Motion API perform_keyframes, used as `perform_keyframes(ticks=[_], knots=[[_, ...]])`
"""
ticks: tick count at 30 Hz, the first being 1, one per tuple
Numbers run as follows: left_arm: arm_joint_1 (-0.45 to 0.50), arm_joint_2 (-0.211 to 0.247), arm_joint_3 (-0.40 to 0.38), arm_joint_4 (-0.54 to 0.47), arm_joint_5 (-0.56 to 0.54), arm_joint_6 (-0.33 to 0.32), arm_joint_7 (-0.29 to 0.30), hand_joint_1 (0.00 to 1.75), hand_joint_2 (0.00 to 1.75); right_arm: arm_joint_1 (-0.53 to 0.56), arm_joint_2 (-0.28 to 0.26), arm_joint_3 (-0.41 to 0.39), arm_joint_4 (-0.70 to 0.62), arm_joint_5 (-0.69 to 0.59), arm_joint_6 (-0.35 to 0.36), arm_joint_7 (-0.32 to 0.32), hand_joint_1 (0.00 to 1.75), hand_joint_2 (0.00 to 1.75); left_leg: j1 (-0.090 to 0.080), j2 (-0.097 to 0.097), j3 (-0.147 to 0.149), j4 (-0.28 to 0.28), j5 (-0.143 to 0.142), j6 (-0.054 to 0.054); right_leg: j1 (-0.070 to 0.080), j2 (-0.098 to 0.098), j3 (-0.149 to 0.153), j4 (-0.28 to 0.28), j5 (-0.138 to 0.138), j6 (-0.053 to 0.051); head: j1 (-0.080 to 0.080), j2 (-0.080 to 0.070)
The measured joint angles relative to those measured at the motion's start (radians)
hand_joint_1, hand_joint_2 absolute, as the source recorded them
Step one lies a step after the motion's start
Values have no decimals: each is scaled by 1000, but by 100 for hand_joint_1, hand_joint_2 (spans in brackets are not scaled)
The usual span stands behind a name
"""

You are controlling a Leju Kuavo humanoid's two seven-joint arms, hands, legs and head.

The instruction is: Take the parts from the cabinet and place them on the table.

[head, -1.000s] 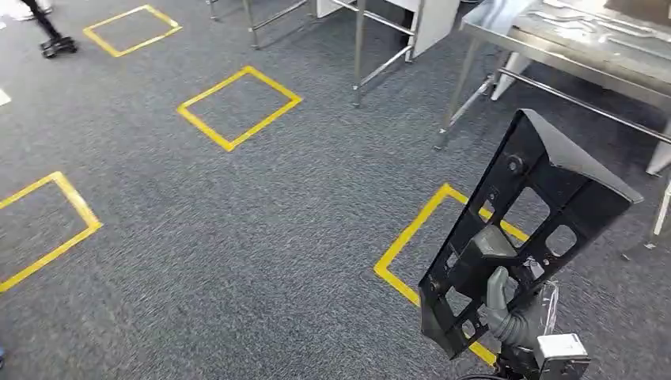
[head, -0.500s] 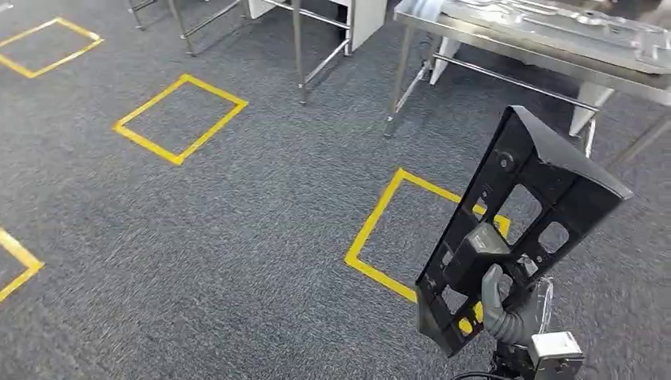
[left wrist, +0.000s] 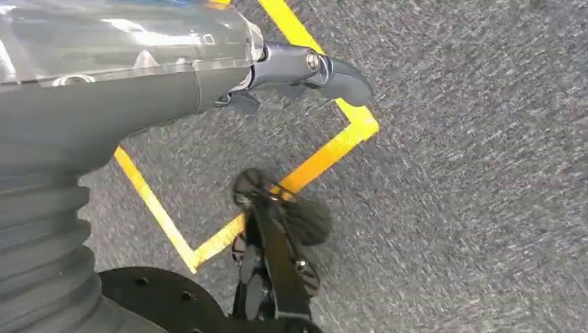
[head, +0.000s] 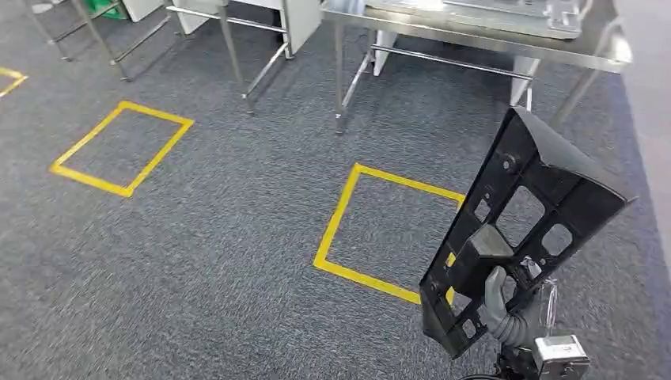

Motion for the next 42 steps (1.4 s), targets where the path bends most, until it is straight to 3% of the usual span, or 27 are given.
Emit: perform_keyframes(ticks=[1,2,6,7,8,9,11,13,14,16,17,21,22,23,24,26,28,29,31,32,33,35,36,37,39,40,42], knots=[[-1,0,0,0,0,-1,0,0,175,0,0,0,0,0,0,0,175,175,0,-32,42,-102,48,6,0,14,0,3,-2,3,0,0],[0,4,0,1,0,-3,0,0,175,0,0,0,0,0,0,0,175,175,1,-79,52,-127,28,9,2,21,-5,6,-4,9,0,0],[-7,4,0,1,-6,-10,-3,0,175,3,0,-1,0,0,-2,0,175,175,-4,-36,58,-142,41,25,-5,65,-18,-2,8,37,0,0],[-8,0,0,1,-7,-10,-3,0,175,6,0,1,-2,2,-2,0,175,175,5,-17,62,-153,50,34,-7,45,-17,6,2,40,0,0],[-7,1,0,1,-8,-10,-3,0,175,6,0,1,-3,2,-2,-1,175,175,3,-8,63,-157,51,39,0,-20,-31,36,-21,45,2,0],[-5,1,0,1,-8,-10,-3,0,175,3,-2,1,-2,2,-3,-1,175,175,2,5,62,-157,50,44,0,-58,-63,97,-60,51,2,0],[0,2,0,1,-8,-13,-3,0,175,1,-2,2,-2,22,-14,4,175,175,-1,23,61,-156,48,45,-6,-82,-142,257,-131,59,2,0],[1,2,0,1,-7,-18,-2,0,175,0,-2,4,6,49,-34,19,175,175,-1,38,61,-156,36,41,-12,-85,-166,301,-119,66,2,0],[1,2,0,1,-7,-18,-2,0,175,0,-3,5,9,58,-43,26,175,175,0,44,66,-156,31,38,-16,-88,-137,246,-79,68,2,0],[-1,1,-2,1,-9,-19,0,0,175,-6,-6,11,12,72,-69,35,175,175,1,54,81,-156,22,31,-18,-100,-29,60,4,65,2,0],[-1,1,-2,1,-10,-19,0,0,175,-14,-9,16,13,74,-82,36,175,175,-1,57,85,-155,18,25,-15,-117,2,4,-8,59,2,0],[-7,2,-5,1,-15,-19,2,0,175,-33,-23,31,15,88,-135,50,175,175,-5,69,101,-161,0,-1,0,-104,5,1,-35,25,2,0],[-8,3,-7,0,-15,-19,3,0,175,-36,-27,36,15,89,-144,54,175,175,-2,67,104,-158,-9,-9,-12,-97,22,-8,-30,16,1,0],[-9,5,-10,0,-15,-19,4,0,175,-41,-29,44,16,90,-155,58,175,175,0,44,100,-126,-14,-10,-11,-97,36,-14,-37,9,2,0],[-9,4,-10,0,-15,-19,4,0,175,-53,-34,49,16,92,-164,65,175,175,0,30,62,-60,-36,-11,-11,-96,45,-14,-44,1,0,0],[-6,5,-11,0,-14,-17,5,0,175,-71,-43,62,23,98,-182,73,175,175,0,17,-58,119,-84,-13,-8,-89,66,-14,-65,-6,1,0],[0,5,-12,0,-13,-16,6,0,175,-73,-48,71,30,101,-184,79,175,175,0,16,-142,191,-59,-12,-5,-78,96,-14,-89,-6,0,0],[2,5,-13,0,-13,-15,6,0,175,-74,-51,76,33,101,-185,82,175,175,-1,16,-148,151,0,-9,-4,-71,118,-14,-106,-5,0,0],[7,8,-14,0,-12,-11,7,0,175,-81,-56,81,38,101,-198,85,175,175,-3,15,-112,-21,145,2,-5,-61,162,-14,-140,-1,0,0],[9,9,-15,0,-11,-10,7,0,175,-87,-58,85,41,101,-209,89,175,175,-8,7,-96,-58,161,10,-8,-59,172,-19,-156,3,1,0],[9,12,-16,4,-10,-10,9,0,175,-100,-63,87,45,102,-221,92,175,175,-16,6,-88,-56,141,15,0,-54,178,-20,-164,15,0,0],[5,15,-18,4,-10,-10,11,0,175,-124,-77,96,53,103,-247,116,175,175,-21,7,-66,-90,103,25,-6,-53,192,-45,-168,26,0,0],[3,16,-19,4,-11,-10,12,0,175,-134,-81,97,56,103,-254,127,175,175,-18,8,-54,-105,93,34,-7,-54,198,-30,-147,35,0,0],[0,16,-19,4,-11,-11,13,0,175,-147,-88,100,59,105,-261,135,175,175,-13,6,-29,-124,90,39,-5,-53,182,9,-116,41,-1,0],[4,15,-19,3,-11,-12,16,0,175,-175,-104,103,64,107,-278,143,175,175,-6,6,21,-163,76,46,-7,-73,93,157,-70,43,0,0],[4,15,-20,3,-10,-12,18,0,175,-191,-113,108,69,110,-289,146,175,175,-4,6,42,-174,68,48,-7,-75,41,215,-85,49,0,0],[4,16,-21,3,-9,-12,20,0,175,-221,-131,121,81,117,-312,157,175,175,-3,5,91,-194,45,47,-11,-78,-44,263,-186,58,0,0]])
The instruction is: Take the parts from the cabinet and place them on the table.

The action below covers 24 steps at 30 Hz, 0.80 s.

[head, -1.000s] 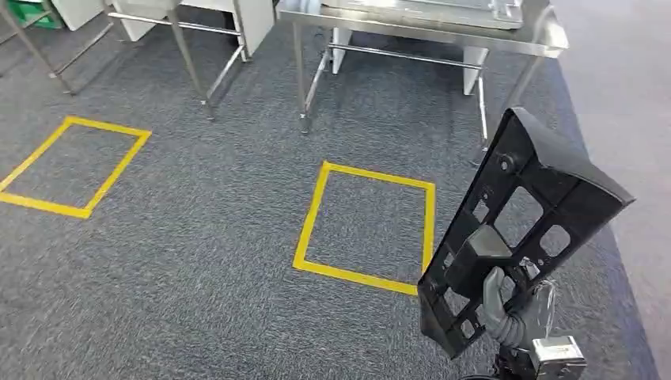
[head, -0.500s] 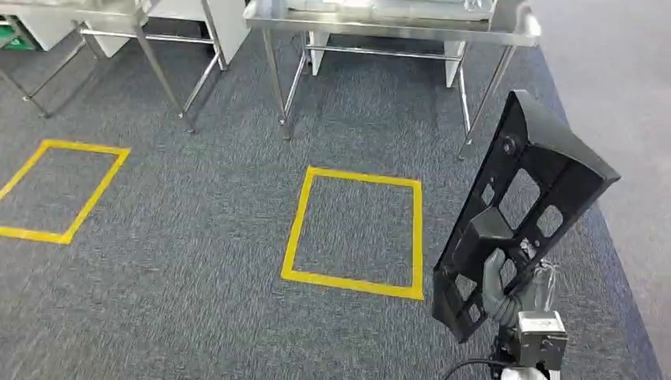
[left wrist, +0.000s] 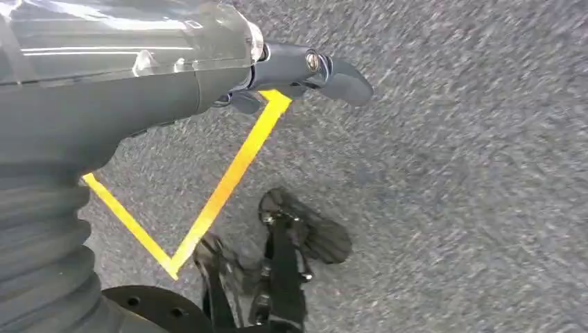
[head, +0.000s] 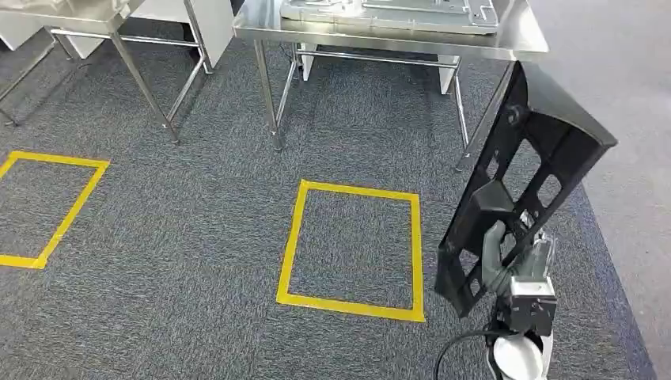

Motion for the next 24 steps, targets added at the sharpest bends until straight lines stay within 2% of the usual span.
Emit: perform_keyframes(ticks=[1,2,3,4,5,6,7,8,9,10,11,12,13,14,15,16,17,18,19,20,21,22,23,24], knots=[[1,0,-1,0,0,0,2,0,175,-13,-8,6,5,3,-8,4,175,175,0,-2,25,-6,-14,-2,-2,-1,-27,-7,-47,3,0,0],[2,0,-3,0,1,0,2,0,175,-29,-17,14,13,4,-19,9,175,175,1,-3,52,-11,-31,-5,-5,-3,-49,-32,-75,4,0,0],[3,0,-5,0,2,0,5,0,175,-46,-25,21,20,-2,-30,16,175,175,3,-3,80,-12,-50,-8,-7,-6,-62,-77,-63,6,0,0],[2,0,-6,0,3,0,6,0,175,-59,-33,25,27,-12,-37,21,175,175,5,-3,107,-12,-71,-12,-8,-11,-70,-137,2,4,0,0],[7,0,-7,0,3,0,7,0,175,-65,-41,27,35,-21,-42,25,175,175,4,-3,117,-14,-91,-17,-11,-21,-74,-202,137,4,0,0],[5,0,-8,5,3,0,8,0,175,-69,-47,29,51,-32,-47,25,175,175,1,-4,148,2,-117,-22,-7,-36,-92,-257,308,2,0,0],[3,0,-9,5,3,0,8,0,175,-77,-56,33,56,-49,-44,31,175,175,-1,-6,145,-17,-129,-32,3,-33,-85,-238,269,-13,2,0],[1,0,-12,5,3,0,10,0,175,-80,-62,36,55,-69,-35,34,175,175,1,0,160,-30,-139,-39,5,-24,-80,-237,266,-20,1,0],[-2,0,-14,5,2,0,11,0,175,-89,-72,39,55,-83,-26,35,175,175,2,1,177,-15,-131,-45,1,-19,-73,-245,251,-28,1,0],[-8,-1,-16,5,2,0,11,0,175,-101,-83,42,55,-96,-16,35,175,175,4,2,156,26,-105,-47,2,-12,-56,-244,240,-38,0,0],[-12,-1,-19,4,2,0,11,0,175,-106,-91,43,55,-108,-9,34,175,175,8,2,117,103,-73,-50,2,-10,-40,-249,228,-48,0,0],[-15,-1,-20,4,1,-2,12,0,175,-114,-99,44,55,-116,-6,33,175,175,8,1,56,204,-44,-53,3,-11,-22,-251,213,-52,0,0],[-17,-2,-22,4,0,-2,13,0,175,-119,-104,45,56,-123,-4,33,175,175,8,1,-7,287,-57,-54,4,-11,-4,-252,197,-56,0,0],[-17,-2,-22,4,0,-2,14,0,175,-122,-108,46,57,-125,-3,34,175,175,7,1,-58,337,-104,-54,6,-9,15,-254,180,-59,-1,0],[-14,-2,-23,4,0,-2,14,0,175,-123,-110,48,58,-125,-1,34,175,175,5,1,-98,358,-168,-53,7,-5,38,-255,164,-61,0,0],[-11,-2,-23,4,0,-2,14,0,175,-122,-111,50,59,-125,1,34,175,175,2,1,-131,356,-232,-50,8,-1,64,-257,145,-62,-1,0],[-8,-2,-23,4,0,-2,15,0,175,-123,-114,49,61,-126,3,34,175,175,-2,1,-159,331,-282,-43,9,3,94,-260,124,-62,-1,0],[-5,-2,-23,4,0,-2,16,0,175,-123,-115,50,62,-128,5,32,175,175,-7,1,-174,298,-290,-37,11,6,117,-263,108,-62,-1,0],[-1,-1,-23,4,0,-3,17,0,175,-124,-117,50,63,-143,10,29,175,175,-14,1,-188,238,-243,-23,14,7,148,-269,89,-62,-1,0],[5,0,-23,5,0,-3,18,0,175,-124,-117,49,65,-155,16,29,175,175,-23,-1,-198,170,-123,-2,18,6,172,-274,71,-62,-1,0],[12,5,-23,7,0,-3,18,0,175,-121,-119,49,69,-165,21,27,175,175,-36,-6,-201,106,74,21,11,8,184,-280,55,-63,0,0],[15,4,-24,9,0,-4,21,0,175,-123,-119,50,77,-172,23,24,175,175,-45,-24,-205,105,105,26,19,23,205,-280,38,-49,0,0],[12,4,-24,9,-2,-6,20,0,175,-120,-125,49,75,-177,20,23,175,175,-44,-14,-185,102,89,21,15,18,218,-294,24,-43,-1,0],[8,3,-26,8,-6,-10,20,0,175,-115,-130,47,67,-176,16,19,175,175,-45,-14,-173,88,80,24,16,17,231,-286,34,-40,-3,0]])
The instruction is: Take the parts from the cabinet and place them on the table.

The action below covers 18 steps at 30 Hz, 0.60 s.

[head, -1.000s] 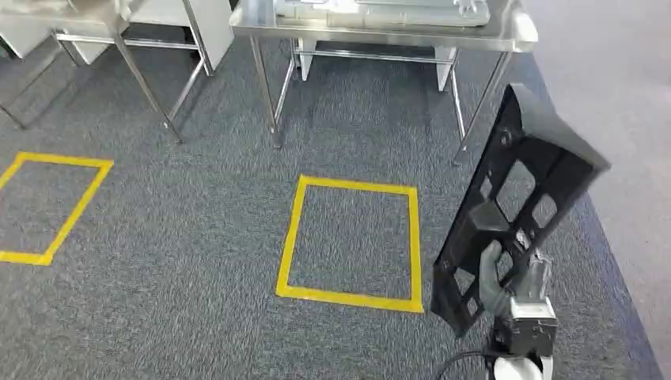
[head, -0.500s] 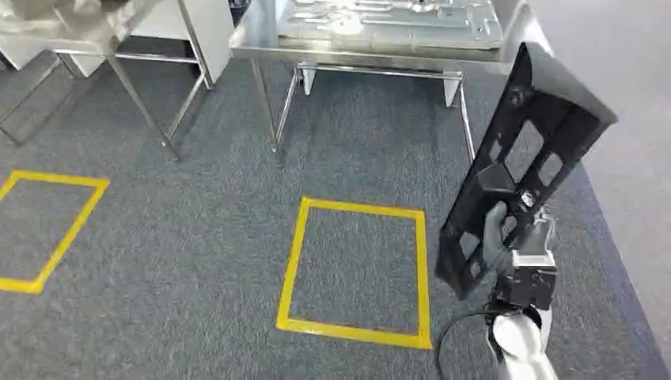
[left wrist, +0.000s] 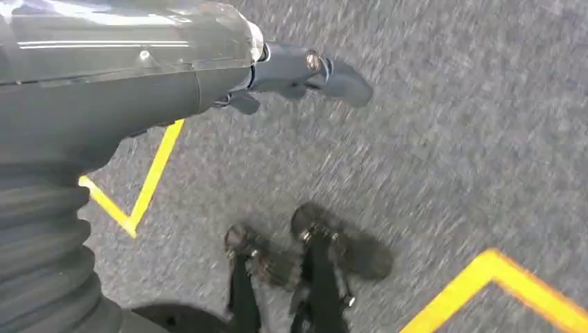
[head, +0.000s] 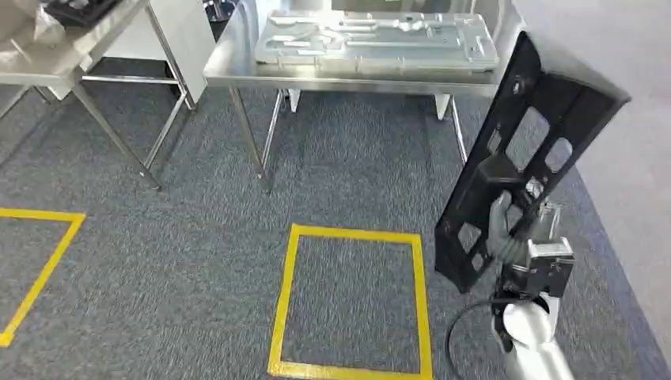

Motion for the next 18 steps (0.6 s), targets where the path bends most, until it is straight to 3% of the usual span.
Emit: perform_keyframes(ticks=[1,3,4,5,6,9,10,11,12,13,14,15,16,17,18], knots=[[-4,-1,-2,0,-2,-2,-1,0,175,2,-8,-4,-10,2,-3,-4,175,175,-1,3,17,-11,-8,5,0,0,-10,25,33,8,0,0],[-8,-3,-8,-2,-3,-8,-1,0,175,7,-20,-13,-28,4,-12,-6,175,175,13,1,70,-50,-19,8,-2,-12,-92,176,100,20,0,0],[-10,-3,-10,-2,-3,-9,-1,0,175,10,-23,-18,-32,5,-15,-7,175,175,15,0,90,-61,-28,9,-3,-14,-138,237,101,28,0,0],[-10,-3,-13,-2,-3,-10,-1,0,175,17,-26,-24,-38,6,-19,-6,175,175,17,0,115,-71,-42,8,-7,-15,-188,281,63,32,0,0],[-10,-4,-16,-2,-3,-12,-1,0,175,25,-26,-26,-43,8,-21,-6,175,175,18,-1,138,-77,-57,6,-10,-16,-223,295,5,36,0,0],[-9,-4,-21,-2,-3,-16,1,0,175,32,-27,-27,-49,14,-24,-5,175,175,24,-1,189,-81,-92,2,-15,-18,-272,274,-103,45,0,0],[-9,-5,-22,-2,-3,-16,2,0,175,34,-27,-28,-50,17,-25,-3,175,175,26,-2,214,-81,-111,-2,-17,-20,-283,240,-115,49,0,0],[-9,-5,-22,-2,-3,-17,2,0,175,37,-28,-29,-51,20,-26,-3,175,175,28,-2,243,-81,-134,-7,-20,-23,-287,184,-87,56,0,0],[-9,-6,-22,-2,-3,-19,2,0,175,40,-28,-32,-51,22,-26,-3,175,175,30,-1,271,-81,-155,-10,-23,-28,-287,117,-4,57,0,0],[-7,-6,-22,-2,-3,-19,3,0,175,44,-28,-33,-51,23,-26,-2,175,175,30,1,284,-83,-176,-14,-25,-35,-290,57,150,56,0,0],[-8,-5,-22,0,-3,-19,5,0,175,48,-28,-35,-50,25,-28,-3,175,175,29,2,317,-73,-198,-18,-22,-46,-289,33,247,50,0,0],[-16,-5,-22,-1,-3,-19,4,0,175,50,-28,-35,-49,25,-27,2,175,175,27,-2,331,-93,-216,-28,-10,-44,-270,46,206,36,0,0],[-21,-5,-22,-2,-2,-19,4,0,175,50,-29,-37,-57,26,-27,2,175,175,28,0,367,-99,-216,-35,-12,-37,-254,44,192,25,-1,0],[-25,-5,-23,-2,-2,-19,3,0,175,39,-30,-38,-63,28,-27,0,175,175,26,0,349,-55,-189,-41,-15,-32,-244,37,177,19,-2,0],[-30,-2,-22,-2,-2,-19,4,0,175,24,-30,-39,-65,32,-27,0,175,175,27,1,332,-12,-177,-45,-19,-26,-220,37,175,5,-2,0]])
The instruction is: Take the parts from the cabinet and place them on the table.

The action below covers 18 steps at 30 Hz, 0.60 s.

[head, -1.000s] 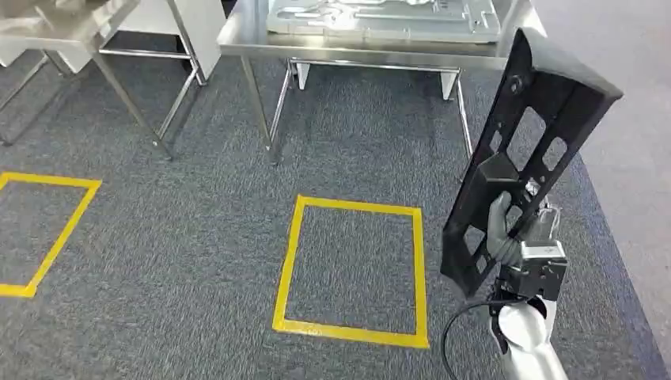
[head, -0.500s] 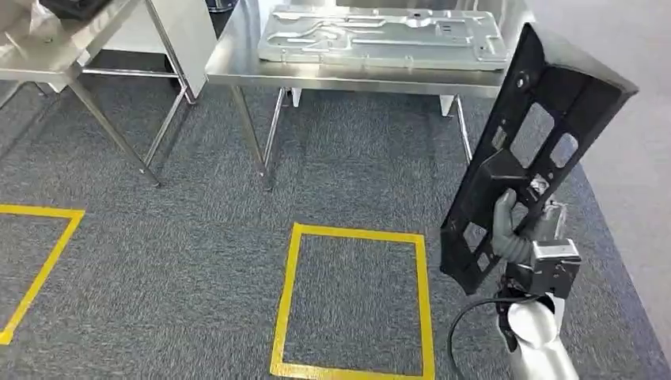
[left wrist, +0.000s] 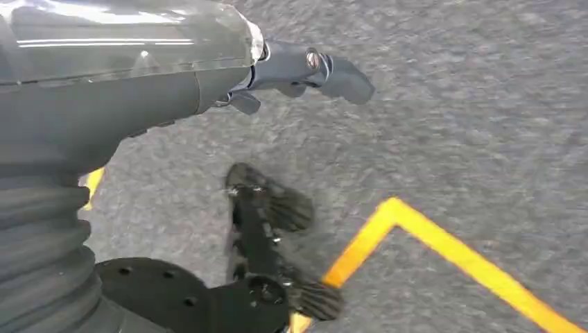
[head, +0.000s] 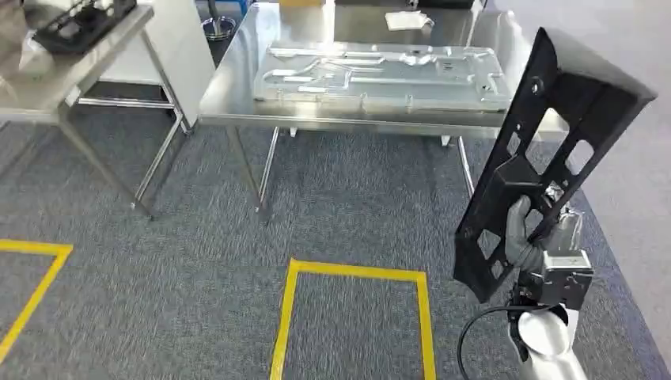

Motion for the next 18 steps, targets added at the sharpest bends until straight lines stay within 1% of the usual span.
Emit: perform_keyframes(ticks=[1,2,3,4,5,6,7,8,9,10,11,12,13,14,15,16,17,18], knots=[[-3,0,0,0,0,0,0,0,175,-8,0,-1,-3,3,0,-2,175,175,2,4,-19,52,1,-1,0,-3,8,-4,-6,-7,0,0],[-5,0,0,0,2,0,1,0,175,-14,-1,-2,-5,6,0,-2,175,175,2,7,-62,114,-14,-2,2,-1,15,-4,-14,-14,-2,0],[-7,-1,0,0,3,-1,0,0,175,-21,-1,-2,-4,8,0,-2,175,175,4,7,-120,185,-51,-8,2,-1,19,-4,-22,-20,-1,0],[-8,-1,0,0,5,-1,0,0,175,-27,-1,-2,-3,11,0,0,175,175,5,7,-174,242,-95,-12,3,1,24,-4,-30,-20,-2,0],[-6,-1,0,0,8,0,0,0,175,-31,-1,-2,0,16,1,2,175,175,8,8,-225,284,-141,-14,3,4,34,-4,-40,-19,-2,0],[-3,-1,0,0,9,0,1,0,175,-37,-1,0,5,23,2,6,175,175,9,8,-256,292,-165,-15,2,6,51,-6,-51,-18,-1,0],[-1,-1,0,0,9,0,1,0,175,-42,-1,0,8,28,1,7,175,175,9,8,-273,272,-163,-14,1,7,69,-7,-63,-16,-1,0],[3,-1,0,0,9,0,1,0,175,-51,-1,0,12,31,1,9,175,175,9,9,-280,226,-140,-14,0,8,86,-8,-76,-12,-1,0],[6,0,0,0,9,0,1,0,175,-64,-3,0,15,36,-1,13,175,175,9,10,-279,146,-71,-7,0,7,106,-8,-91,-10,-1,0],[9,0,0,0,9,0,1,0,175,-74,-5,0,15,39,-1,15,175,175,6,12,-277,76,26,3,0,5,118,-10,-102,-7,-1,0],[16,3,0,0,9,0,2,0,175,-85,-9,0,16,41,-2,15,175,175,6,16,-281,27,136,12,-2,5,120,-12,-111,-4,-1,0],[12,3,0,0,8,-2,3,0,175,-95,-14,0,17,44,-2,17,175,175,-1,11,-283,26,104,11,4,16,124,-15,-123,10,-2,0],[10,2,-1,0,8,-3,4,0,175,-106,-21,-1,15,43,-3,19,175,175,-2,10,-279,19,104,12,4,11,134,-24,-128,16,0,0],[11,2,-1,0,8,-3,4,0,175,-114,-27,-2,15,44,-2,19,175,175,3,9,-271,1,109,18,7,12,140,-6,-105,25,0,0],[11,1,-1,0,8,-3,4,0,175,-125,-36,-4,14,44,-3,17,175,175,4,10,-250,-9,121,24,7,12,147,-5,-100,31,0,0],[11,1,-1,-1,8,-3,4,0,175,-131,-41,-4,15,43,-2,20,175,175,9,9,-226,-19,129,28,4,9,132,34,-95,36,1,0],[9,1,-1,-1,8,-3,4,0,175,-137,-44,-4,15,43,-2,20,175,175,10,9,-212,-23,124,34,4,7,99,94,-82,39,1,0],[8,2,-1,-1,11,-3,4,0,175,-148,-51,-3,18,44,0,23,175,175,9,9,-201,-26,115,36,4,6,41,172,-91,38,1,0]])
